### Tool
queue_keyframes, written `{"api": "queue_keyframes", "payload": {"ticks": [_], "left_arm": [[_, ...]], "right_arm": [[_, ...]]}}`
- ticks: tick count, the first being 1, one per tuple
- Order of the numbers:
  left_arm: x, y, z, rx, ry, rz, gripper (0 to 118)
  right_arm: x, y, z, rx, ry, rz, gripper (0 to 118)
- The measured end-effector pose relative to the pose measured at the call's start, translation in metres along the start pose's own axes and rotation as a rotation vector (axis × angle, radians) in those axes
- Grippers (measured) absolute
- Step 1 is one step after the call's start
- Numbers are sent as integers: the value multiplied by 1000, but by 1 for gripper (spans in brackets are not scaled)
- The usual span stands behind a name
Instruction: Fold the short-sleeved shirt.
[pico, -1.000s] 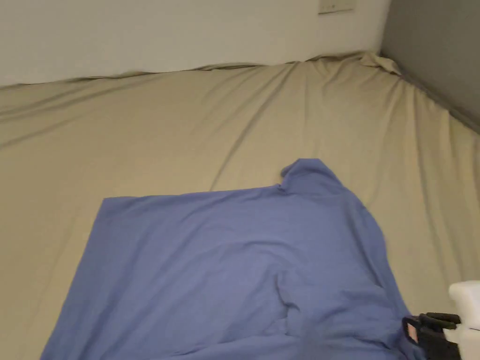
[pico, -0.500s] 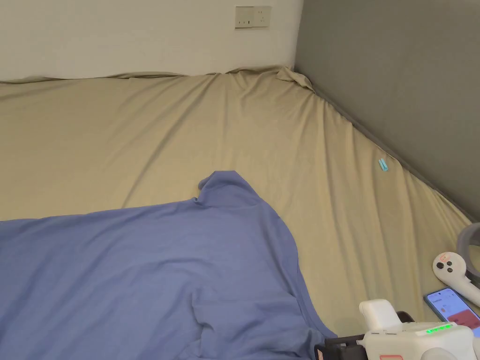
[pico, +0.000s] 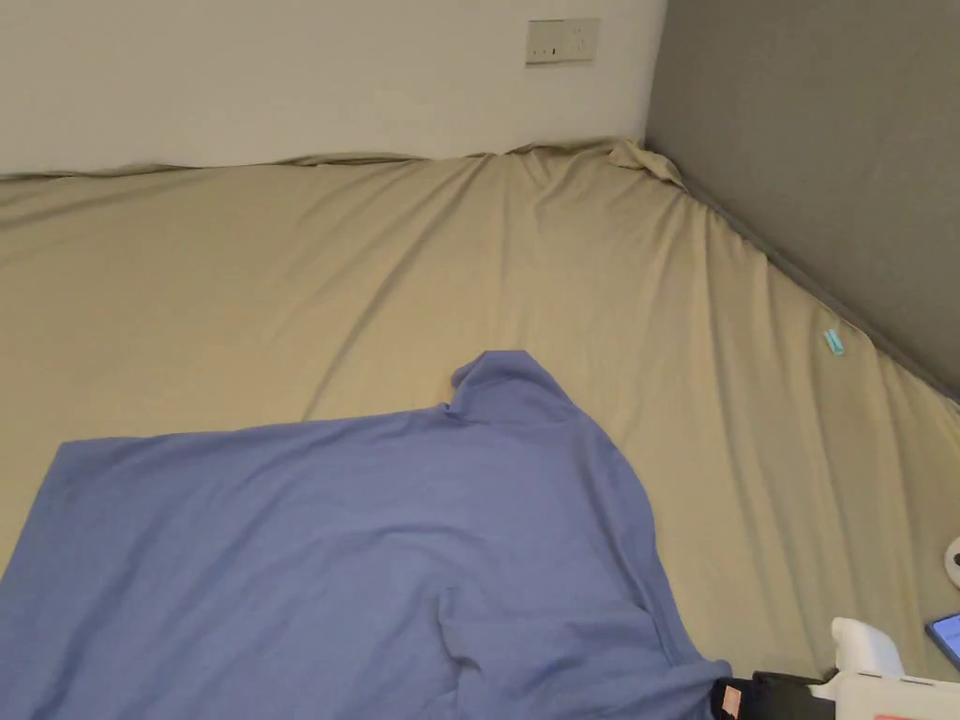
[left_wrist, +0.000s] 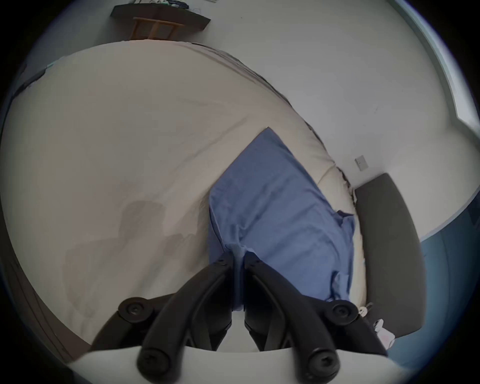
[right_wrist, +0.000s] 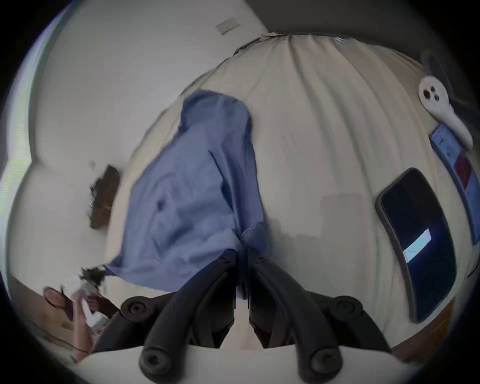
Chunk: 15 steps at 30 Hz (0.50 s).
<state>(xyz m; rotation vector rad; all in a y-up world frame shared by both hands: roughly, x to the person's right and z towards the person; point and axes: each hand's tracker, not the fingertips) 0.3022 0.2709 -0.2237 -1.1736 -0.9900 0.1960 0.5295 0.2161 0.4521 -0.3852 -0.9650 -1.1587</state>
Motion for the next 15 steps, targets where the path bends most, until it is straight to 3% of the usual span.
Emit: {"api": "queue_keyframes", "payload": {"ticks": [8, 11, 15], "left_arm": [[21, 31, -2, 50, -142, 100, 5], [29, 50, -18, 52, -241, 202, 5], [53, 76, -54, 94, -126, 98, 5]], "right_arm": [[-20, 35, 10, 128, 194, -163, 9], [-39, 54, -2, 146, 188, -149, 8], [-52, 93, -36, 158, 151, -143, 8]]}}
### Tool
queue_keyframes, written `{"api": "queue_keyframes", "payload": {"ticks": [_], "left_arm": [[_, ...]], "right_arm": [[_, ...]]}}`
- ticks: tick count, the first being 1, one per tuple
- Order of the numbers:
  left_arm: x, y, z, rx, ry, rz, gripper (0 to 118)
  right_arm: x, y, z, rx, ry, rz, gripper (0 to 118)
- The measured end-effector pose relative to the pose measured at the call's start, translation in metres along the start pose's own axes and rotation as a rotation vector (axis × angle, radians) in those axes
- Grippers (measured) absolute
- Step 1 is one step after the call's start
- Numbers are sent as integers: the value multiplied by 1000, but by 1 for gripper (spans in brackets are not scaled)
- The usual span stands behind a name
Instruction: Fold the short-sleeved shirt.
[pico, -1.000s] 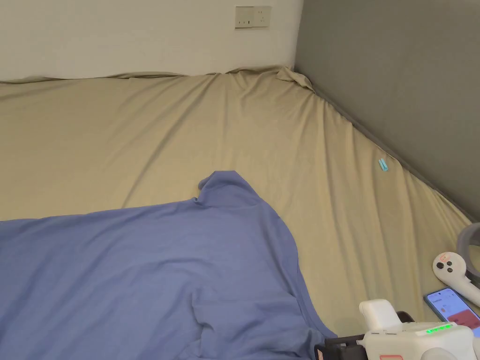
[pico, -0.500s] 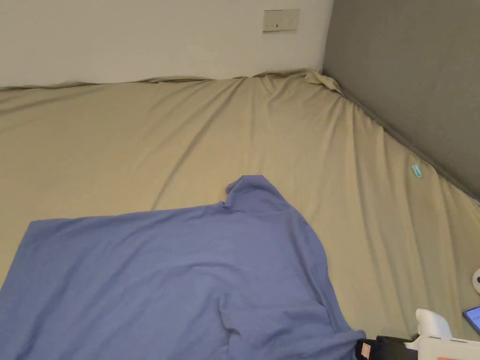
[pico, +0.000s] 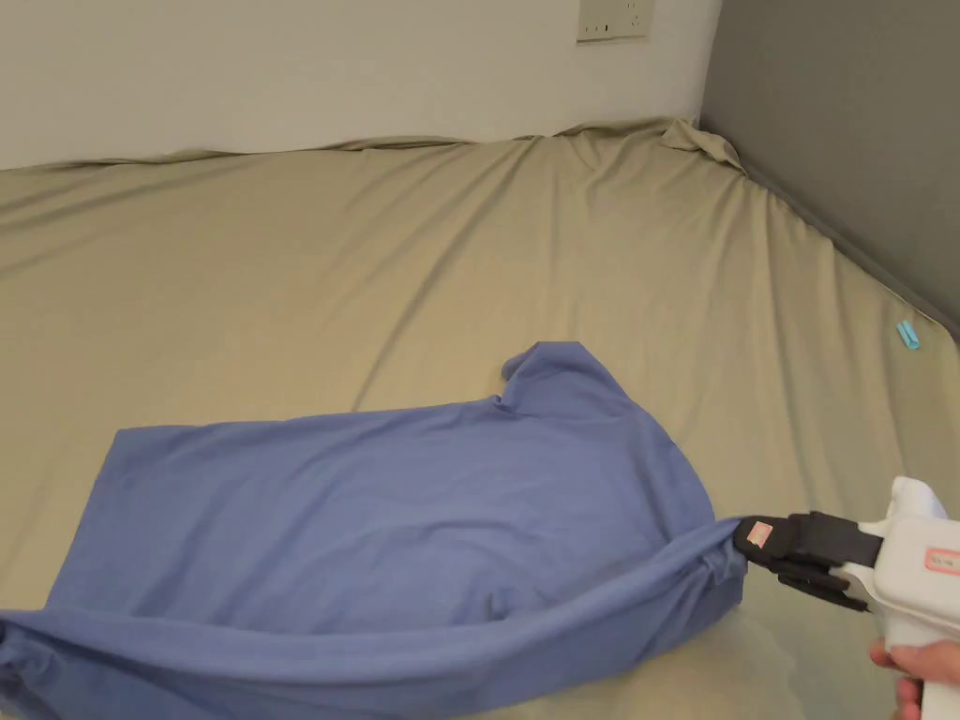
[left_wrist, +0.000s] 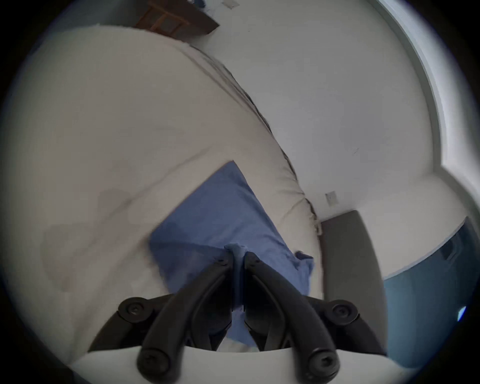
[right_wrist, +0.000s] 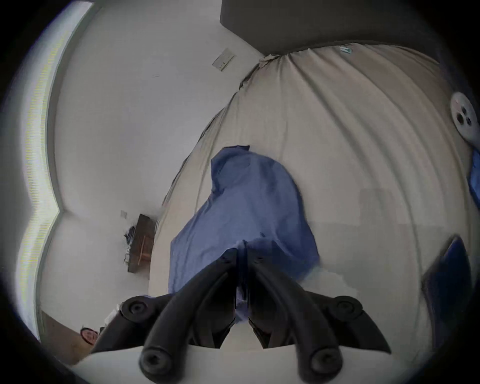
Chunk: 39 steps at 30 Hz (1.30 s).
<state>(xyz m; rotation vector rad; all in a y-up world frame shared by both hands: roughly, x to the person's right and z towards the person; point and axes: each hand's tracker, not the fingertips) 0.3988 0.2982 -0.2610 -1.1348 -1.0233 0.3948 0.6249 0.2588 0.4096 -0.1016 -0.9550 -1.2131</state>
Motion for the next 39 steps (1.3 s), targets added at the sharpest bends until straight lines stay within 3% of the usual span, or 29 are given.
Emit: {"api": "queue_keyframes", "payload": {"ticks": [5, 13, 14, 17, 19, 20, 21, 22, 23, 24, 27, 30, 33, 34, 35, 36, 37, 38, 39], "left_arm": [[-10, 24, -59, -4, 14, 113, 5], [-11, 25, -142, -74, 221, 22, 5], [-11, 22, -148, -84, 261, 8, 5], [-13, 8, -158, -101, 328, -78, 5], [-13, 6, -154, -61, 302, -70, 20], [-10, 8, -152, -64, 278, -61, 39], [-6, 12, -150, -77, 210, -37, 79], [1, 15, -144, -84, 180, -31, 106], [10, 20, -136, -86, 183, -41, 118], [23, 21, -119, -57, 169, -90, 118], [51, 14, -59, 128, 27, -304, 118], [69, -9, -11, 68, 53, -490, 118], [61, -49, 19, 5, 79, -581, 118], [50, -59, 23, 1, 90, -589, 108], [40, -68, 23, -21, 110, -591, 81], [32, -81, 24, -48, 152, -574, 21], [26, -90, 23, -66, 191, -563, 0], [17, -98, 24, -81, 198, -523, 0], [13, -104, 22, -127, 148, -495, 0]], "right_arm": [[-2, 38, -57, -5, -87, -18, 8], [15, 56, -131, -10, -283, -34, 8], [20, 54, -139, -7, -297, -22, 8], [14, 41, -153, 5, -392, 165, 14], [12, 37, -160, 54, -407, 274, 36], [7, 37, -162, 34, -407, 329, 55], [-2, 38, -162, -4, -381, 400, 90], [-15, 38, -160, -63, -397, 473, 114], [-30, 43, -157, -129, -422, 546, 118], [-46, 42, -144, -128, -454, 611, 118], [-77, 28, -79, 132, -224, 741, 118], [-102, 0, -19, 193, -145, 776, 118], [-97, -35, 23, 209, -116, 739, 118], [-101, -53, 31, 209, -113, 722, 118], [-97, -66, 38, 199, -132, 705, 118], [-92, -80, 43, 183, -151, 689, 102], [-88, -91, 46, 175, -162, 693, 60], [-90, -103, 44, 158, -214, 715, 7], [-87, -113, 41, 140, -303, 730, 3]]}}
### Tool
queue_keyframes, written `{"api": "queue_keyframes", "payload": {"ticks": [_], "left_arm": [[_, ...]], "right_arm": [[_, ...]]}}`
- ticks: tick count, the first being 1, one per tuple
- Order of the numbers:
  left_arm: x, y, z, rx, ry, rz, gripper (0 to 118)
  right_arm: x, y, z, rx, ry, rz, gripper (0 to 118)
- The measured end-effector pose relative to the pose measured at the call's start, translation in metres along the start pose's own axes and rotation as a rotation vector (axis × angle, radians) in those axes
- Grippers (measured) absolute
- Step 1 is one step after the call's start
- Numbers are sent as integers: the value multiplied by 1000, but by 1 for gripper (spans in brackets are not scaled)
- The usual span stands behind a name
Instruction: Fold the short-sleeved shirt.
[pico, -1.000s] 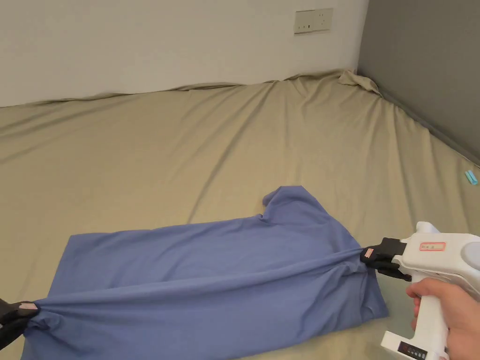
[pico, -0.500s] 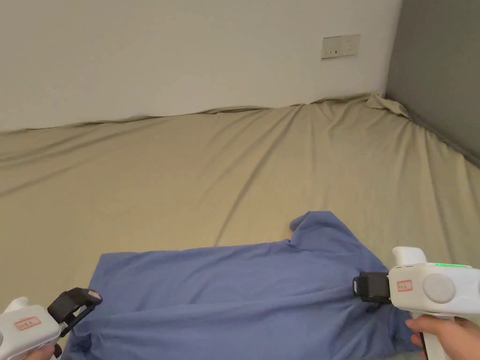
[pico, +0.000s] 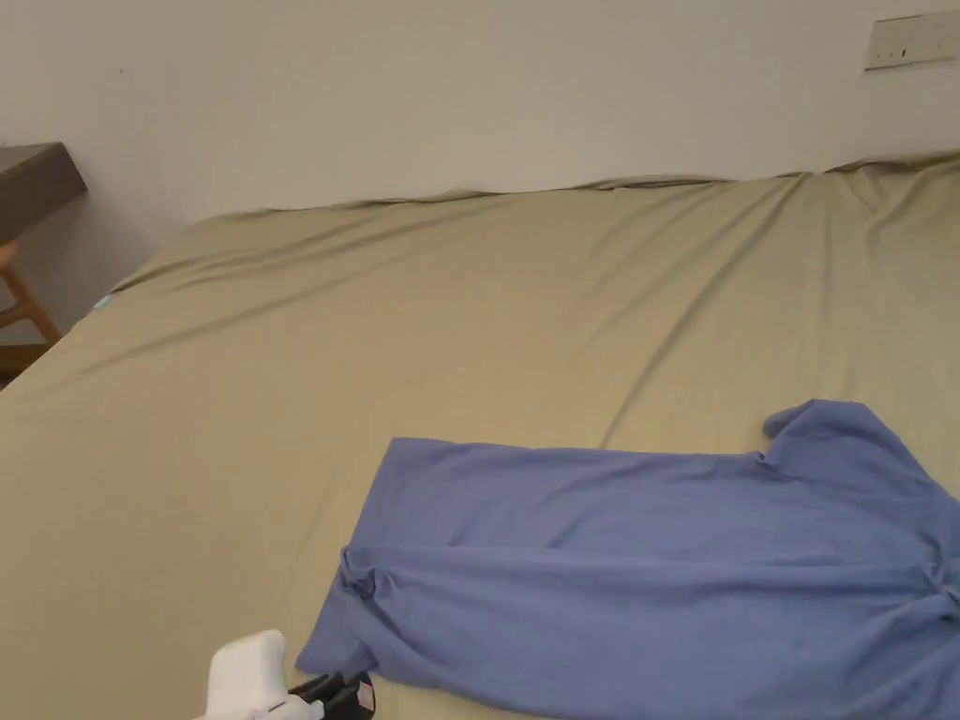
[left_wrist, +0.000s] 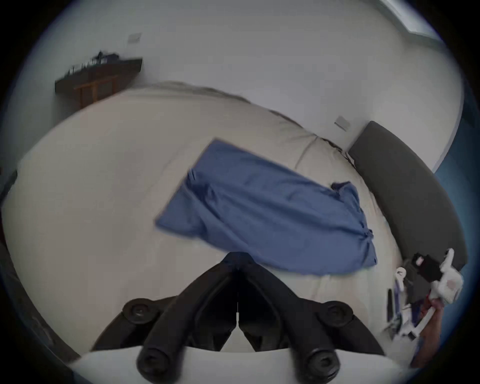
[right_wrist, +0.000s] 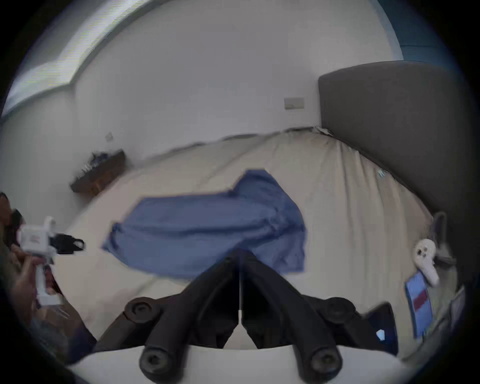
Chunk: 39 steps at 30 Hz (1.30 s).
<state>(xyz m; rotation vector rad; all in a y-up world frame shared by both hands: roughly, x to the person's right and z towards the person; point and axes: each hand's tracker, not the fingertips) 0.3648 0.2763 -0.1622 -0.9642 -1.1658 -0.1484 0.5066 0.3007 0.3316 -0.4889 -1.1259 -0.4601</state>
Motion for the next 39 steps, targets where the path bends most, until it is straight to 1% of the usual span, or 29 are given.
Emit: {"api": "queue_keyframes", "payload": {"ticks": [1, 2, 3, 7, 8, 9, 10, 11, 12, 13, 15, 18, 20, 22, 23, 24, 25, 27, 28, 29, 30, 31, 32, 33, 34, 35, 37, 38, 39], "left_arm": [[-3, -4, -4, -21, -31, 18, 0], [-4, -5, -8, -19, -4, 20, 0], [-4, -5, -15, -25, 25, -4, 0], [-11, 17, -39, -9, 128, -55, 0], [-10, 24, -46, 41, 139, -40, 7], [-13, 32, -56, 65, 190, -37, 74], [-15, 40, -66, 76, 229, -40, 118], [-18, 49, -82, 46, 273, -68, 118], [-21, 54, -77, 140, 274, -10, 118], [-21, 63, -85, 59, 272, -78, 118], [-20, 69, -112, -35, 343, -127, 118], [-17, 65, -159, -123, 365, -173, 118], [-23, 64, -171, -186, 391, -232, 118], [-19, 66, -166, -163, 346, -203, 109], [-17, 70, -155, -128, 310, -190, 97], [-16, 72, -138, -87, 268, -194, 47], [-16, 73, -129, -67, 159, -153, 3], [-10, 73, -117, -50, 124, -108, 3], [-10, 76, -114, -64, 108, -121, 3], [-10, 79, -111, -21, 163, -191, 3], [-8, 79, -111, -18, 168, -200, 3], [-10, 81, -112, -19, 172, -205, 3], [-13, 82, -113, -19, 171, -202, 3], [-15, 82, -115, -37, 147, -159, 3], [-18, 83, -116, -42, 142, -132, 3], [-21, 84, -118, -46, 143, -110, 3], [-25, 81, -119, -61, 127, -70, 3], [-27, 81, -120, -64, 127, -62, 3], [-30, 82, -121, -69, 126, -56, 3]], "right_arm": [[1, -4, -1, -23, 21, 9, 3], [5, -6, -5, -62, 96, -21, 3], [7, -6, -6, -65, 121, -53, 3], [16, 9, -8, -28, 94, -79, 3], [18, 14, -9, -11, 93, -97, 3], [21, 17, -10, 0, 100, -113, 3], [23, 19, -11, 1, 108, -119, 3], [23, 24, -11, 2, 107, -121, 3], [25, 25, -14, 2, 103, -117, 3], [26, 27, -16, 2, 93, -106, 3], [31, 30, -18, 3, 67, -92, 3], [42, 30, -30, -23, 61, -127, 3], [47, 29, -38, -42, 39, -143, 3], [51, 29, -47, -66, 6, -122, 3], [57, 30, -51, -82, -36, -85, 3], [61, 31, -55, -81, -90, -54, 3], [65, 32, -59, -78, -121, -33, 3], [77, 33, -72, -104, -77, -23, 4], [81, 33, -81, -134, -13, -17, 15], [84, 34, -93, -164, 31, -3, 45], [86, 33, -108, -193, 51, 10, 111], [87, 29, -123, -227, 59, 7, 118], [85, 30, -120, -146, 120, 6, 116], [86, 30, -128, -182, 132, 7, 118], [86, 29, -136, -217, 124, 0, 118], [100, 14, -168, -282, 84, 9, 118], [106, 3, -193, -345, 27, 70, 118], [110, -2, -202, -357, 1, 76, 118], [97, 2, -205, -371, -17, 50, 112]]}}
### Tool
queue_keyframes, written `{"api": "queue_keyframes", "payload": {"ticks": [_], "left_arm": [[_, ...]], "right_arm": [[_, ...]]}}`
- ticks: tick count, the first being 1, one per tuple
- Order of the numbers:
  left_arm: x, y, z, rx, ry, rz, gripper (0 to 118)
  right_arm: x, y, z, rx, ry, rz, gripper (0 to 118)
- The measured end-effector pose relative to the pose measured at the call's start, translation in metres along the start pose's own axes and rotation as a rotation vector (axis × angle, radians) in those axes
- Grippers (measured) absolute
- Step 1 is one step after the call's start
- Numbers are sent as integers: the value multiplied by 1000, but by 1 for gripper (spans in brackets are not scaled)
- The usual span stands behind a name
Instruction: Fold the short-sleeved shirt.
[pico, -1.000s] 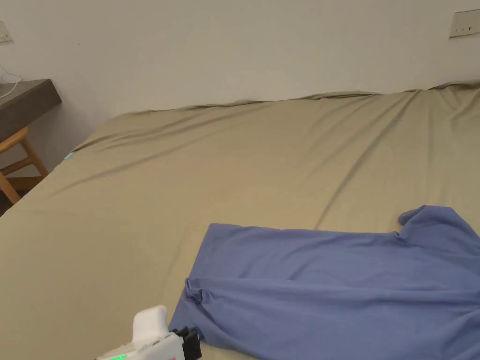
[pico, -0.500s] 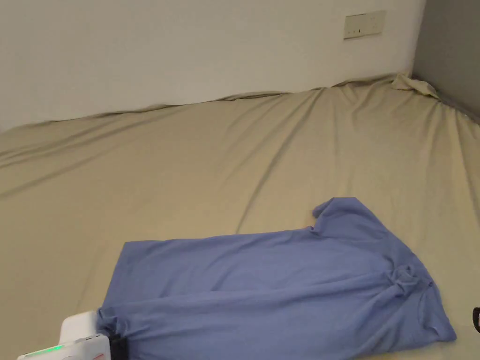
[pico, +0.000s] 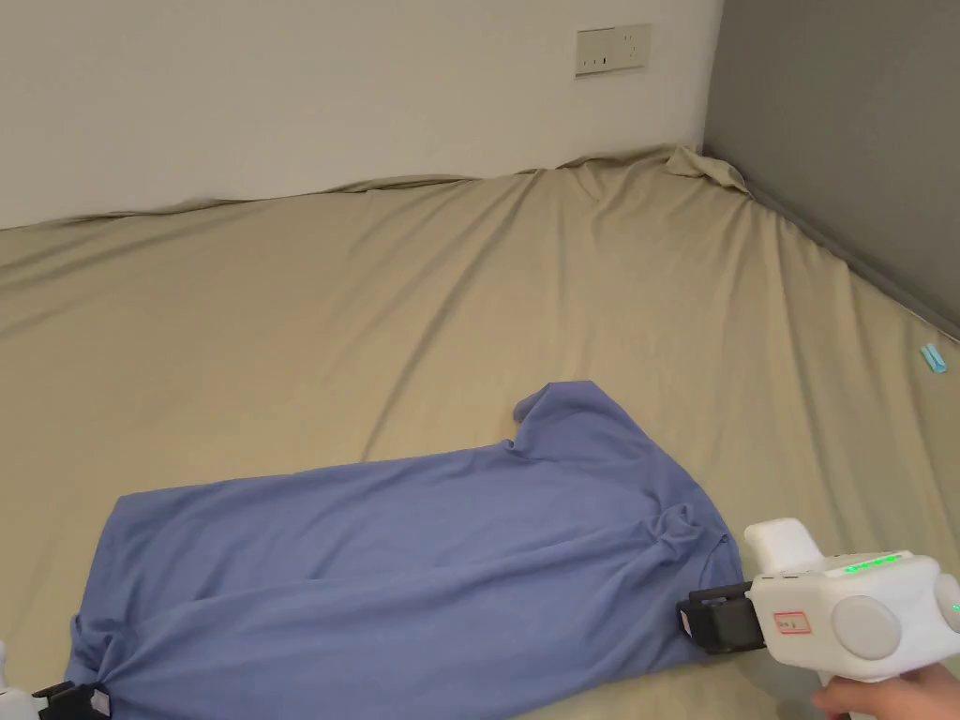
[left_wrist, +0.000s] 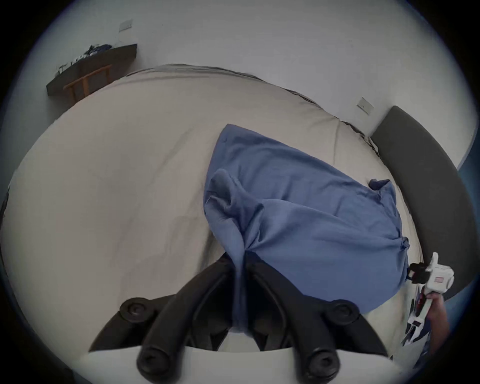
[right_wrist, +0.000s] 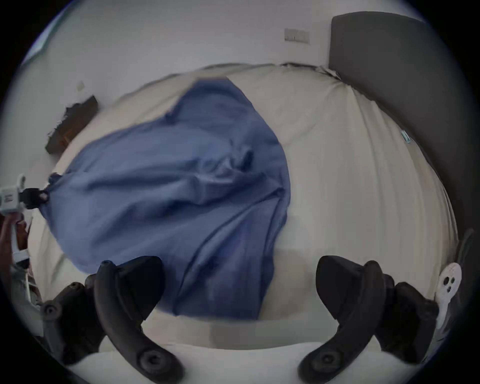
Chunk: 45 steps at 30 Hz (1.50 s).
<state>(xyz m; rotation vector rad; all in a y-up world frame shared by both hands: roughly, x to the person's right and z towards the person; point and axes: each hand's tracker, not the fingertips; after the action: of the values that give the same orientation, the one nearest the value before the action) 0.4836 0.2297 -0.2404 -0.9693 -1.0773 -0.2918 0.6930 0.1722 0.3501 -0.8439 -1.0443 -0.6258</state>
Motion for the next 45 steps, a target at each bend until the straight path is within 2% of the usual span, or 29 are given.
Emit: {"api": "queue_keyframes", "payload": {"ticks": [2, 3, 5, 6, 7, 8, 9, 10, 12, 17, 18, 21, 25, 30, 32, 36, 38, 43, 44, 45], "left_arm": [[0, -3, 4, -10, -6, 22, 3], [-3, -3, 4, -12, -12, 36, 3], [-6, -3, 6, -11, -22, 58, 3], [-8, -2, 7, -10, -26, 61, 3], [-8, -2, 9, -10, -29, 62, 3], [-8, -1, 11, -9, -29, 62, 3], [-7, -1, 15, -10, -44, 63, 3], [-7, 0, 18, -6, -50, 63, 3], [-9, 3, 29, 4, -68, 64, 3], [-18, 8, 64, 9, -138, 70, 3], [-20, 7, 73, 9, -143, 66, 3], [-28, -4, 93, -6, -144, 47, 3], [-45, -33, 112, -76, -163, 58, 3], [-51, -81, 121, -183, -139, 48, 3], [-56, -93, 116, -203, -128, 63, 3], [-71, -106, 85, -236, -98, 103, 3], [-73, -108, 73, -254, -80, 101, 3], [-72, -112, 74, -239, -76, 97, 3], [-72, -115, 75, -227, -72, 93, 5], [-73, -117, 77, -211, -76, 93, 16]], "right_arm": [[4, -1, -4, -9, 63, -113, 108], [3, 0, 0, 13, 14, -106, 88], [-8, 5, 13, 0, -35, -24, 51], [-12, 5, 19, 12, -69, 36, 14], [-13, 4, 24, 11, -36, 75, 10], [-14, 2, 28, 10, -60, 115, 8], [-13, 1, 34, 20, -31, 120, 8], [-11, 1, 39, 8, 37, 85, 8], [-10, -1, 57, 45, -3, 87, 8], [-1, 1, 119, 83, 55, 52, 7], [0, -3, 133, 78, 63, 64, 7], [-3, -19, 162, 71, 56, 175, 7], [1, -53, 184, 4, 75, 172, 7], [-12, -100, 187, -129, 44, 203, 7], [-14, -112, 179, -176, 54, 185, 7], [-18, -121, 155, -191, 39, 173, 7], [-20, -124, 143, -209, 17, 201, 7], [-15, -131, 127, -222, 35, 153, 7], [-9, -131, 128, -225, 38, 135, 7], [-8, -131, 129, -223, 42, 134, 7]]}}
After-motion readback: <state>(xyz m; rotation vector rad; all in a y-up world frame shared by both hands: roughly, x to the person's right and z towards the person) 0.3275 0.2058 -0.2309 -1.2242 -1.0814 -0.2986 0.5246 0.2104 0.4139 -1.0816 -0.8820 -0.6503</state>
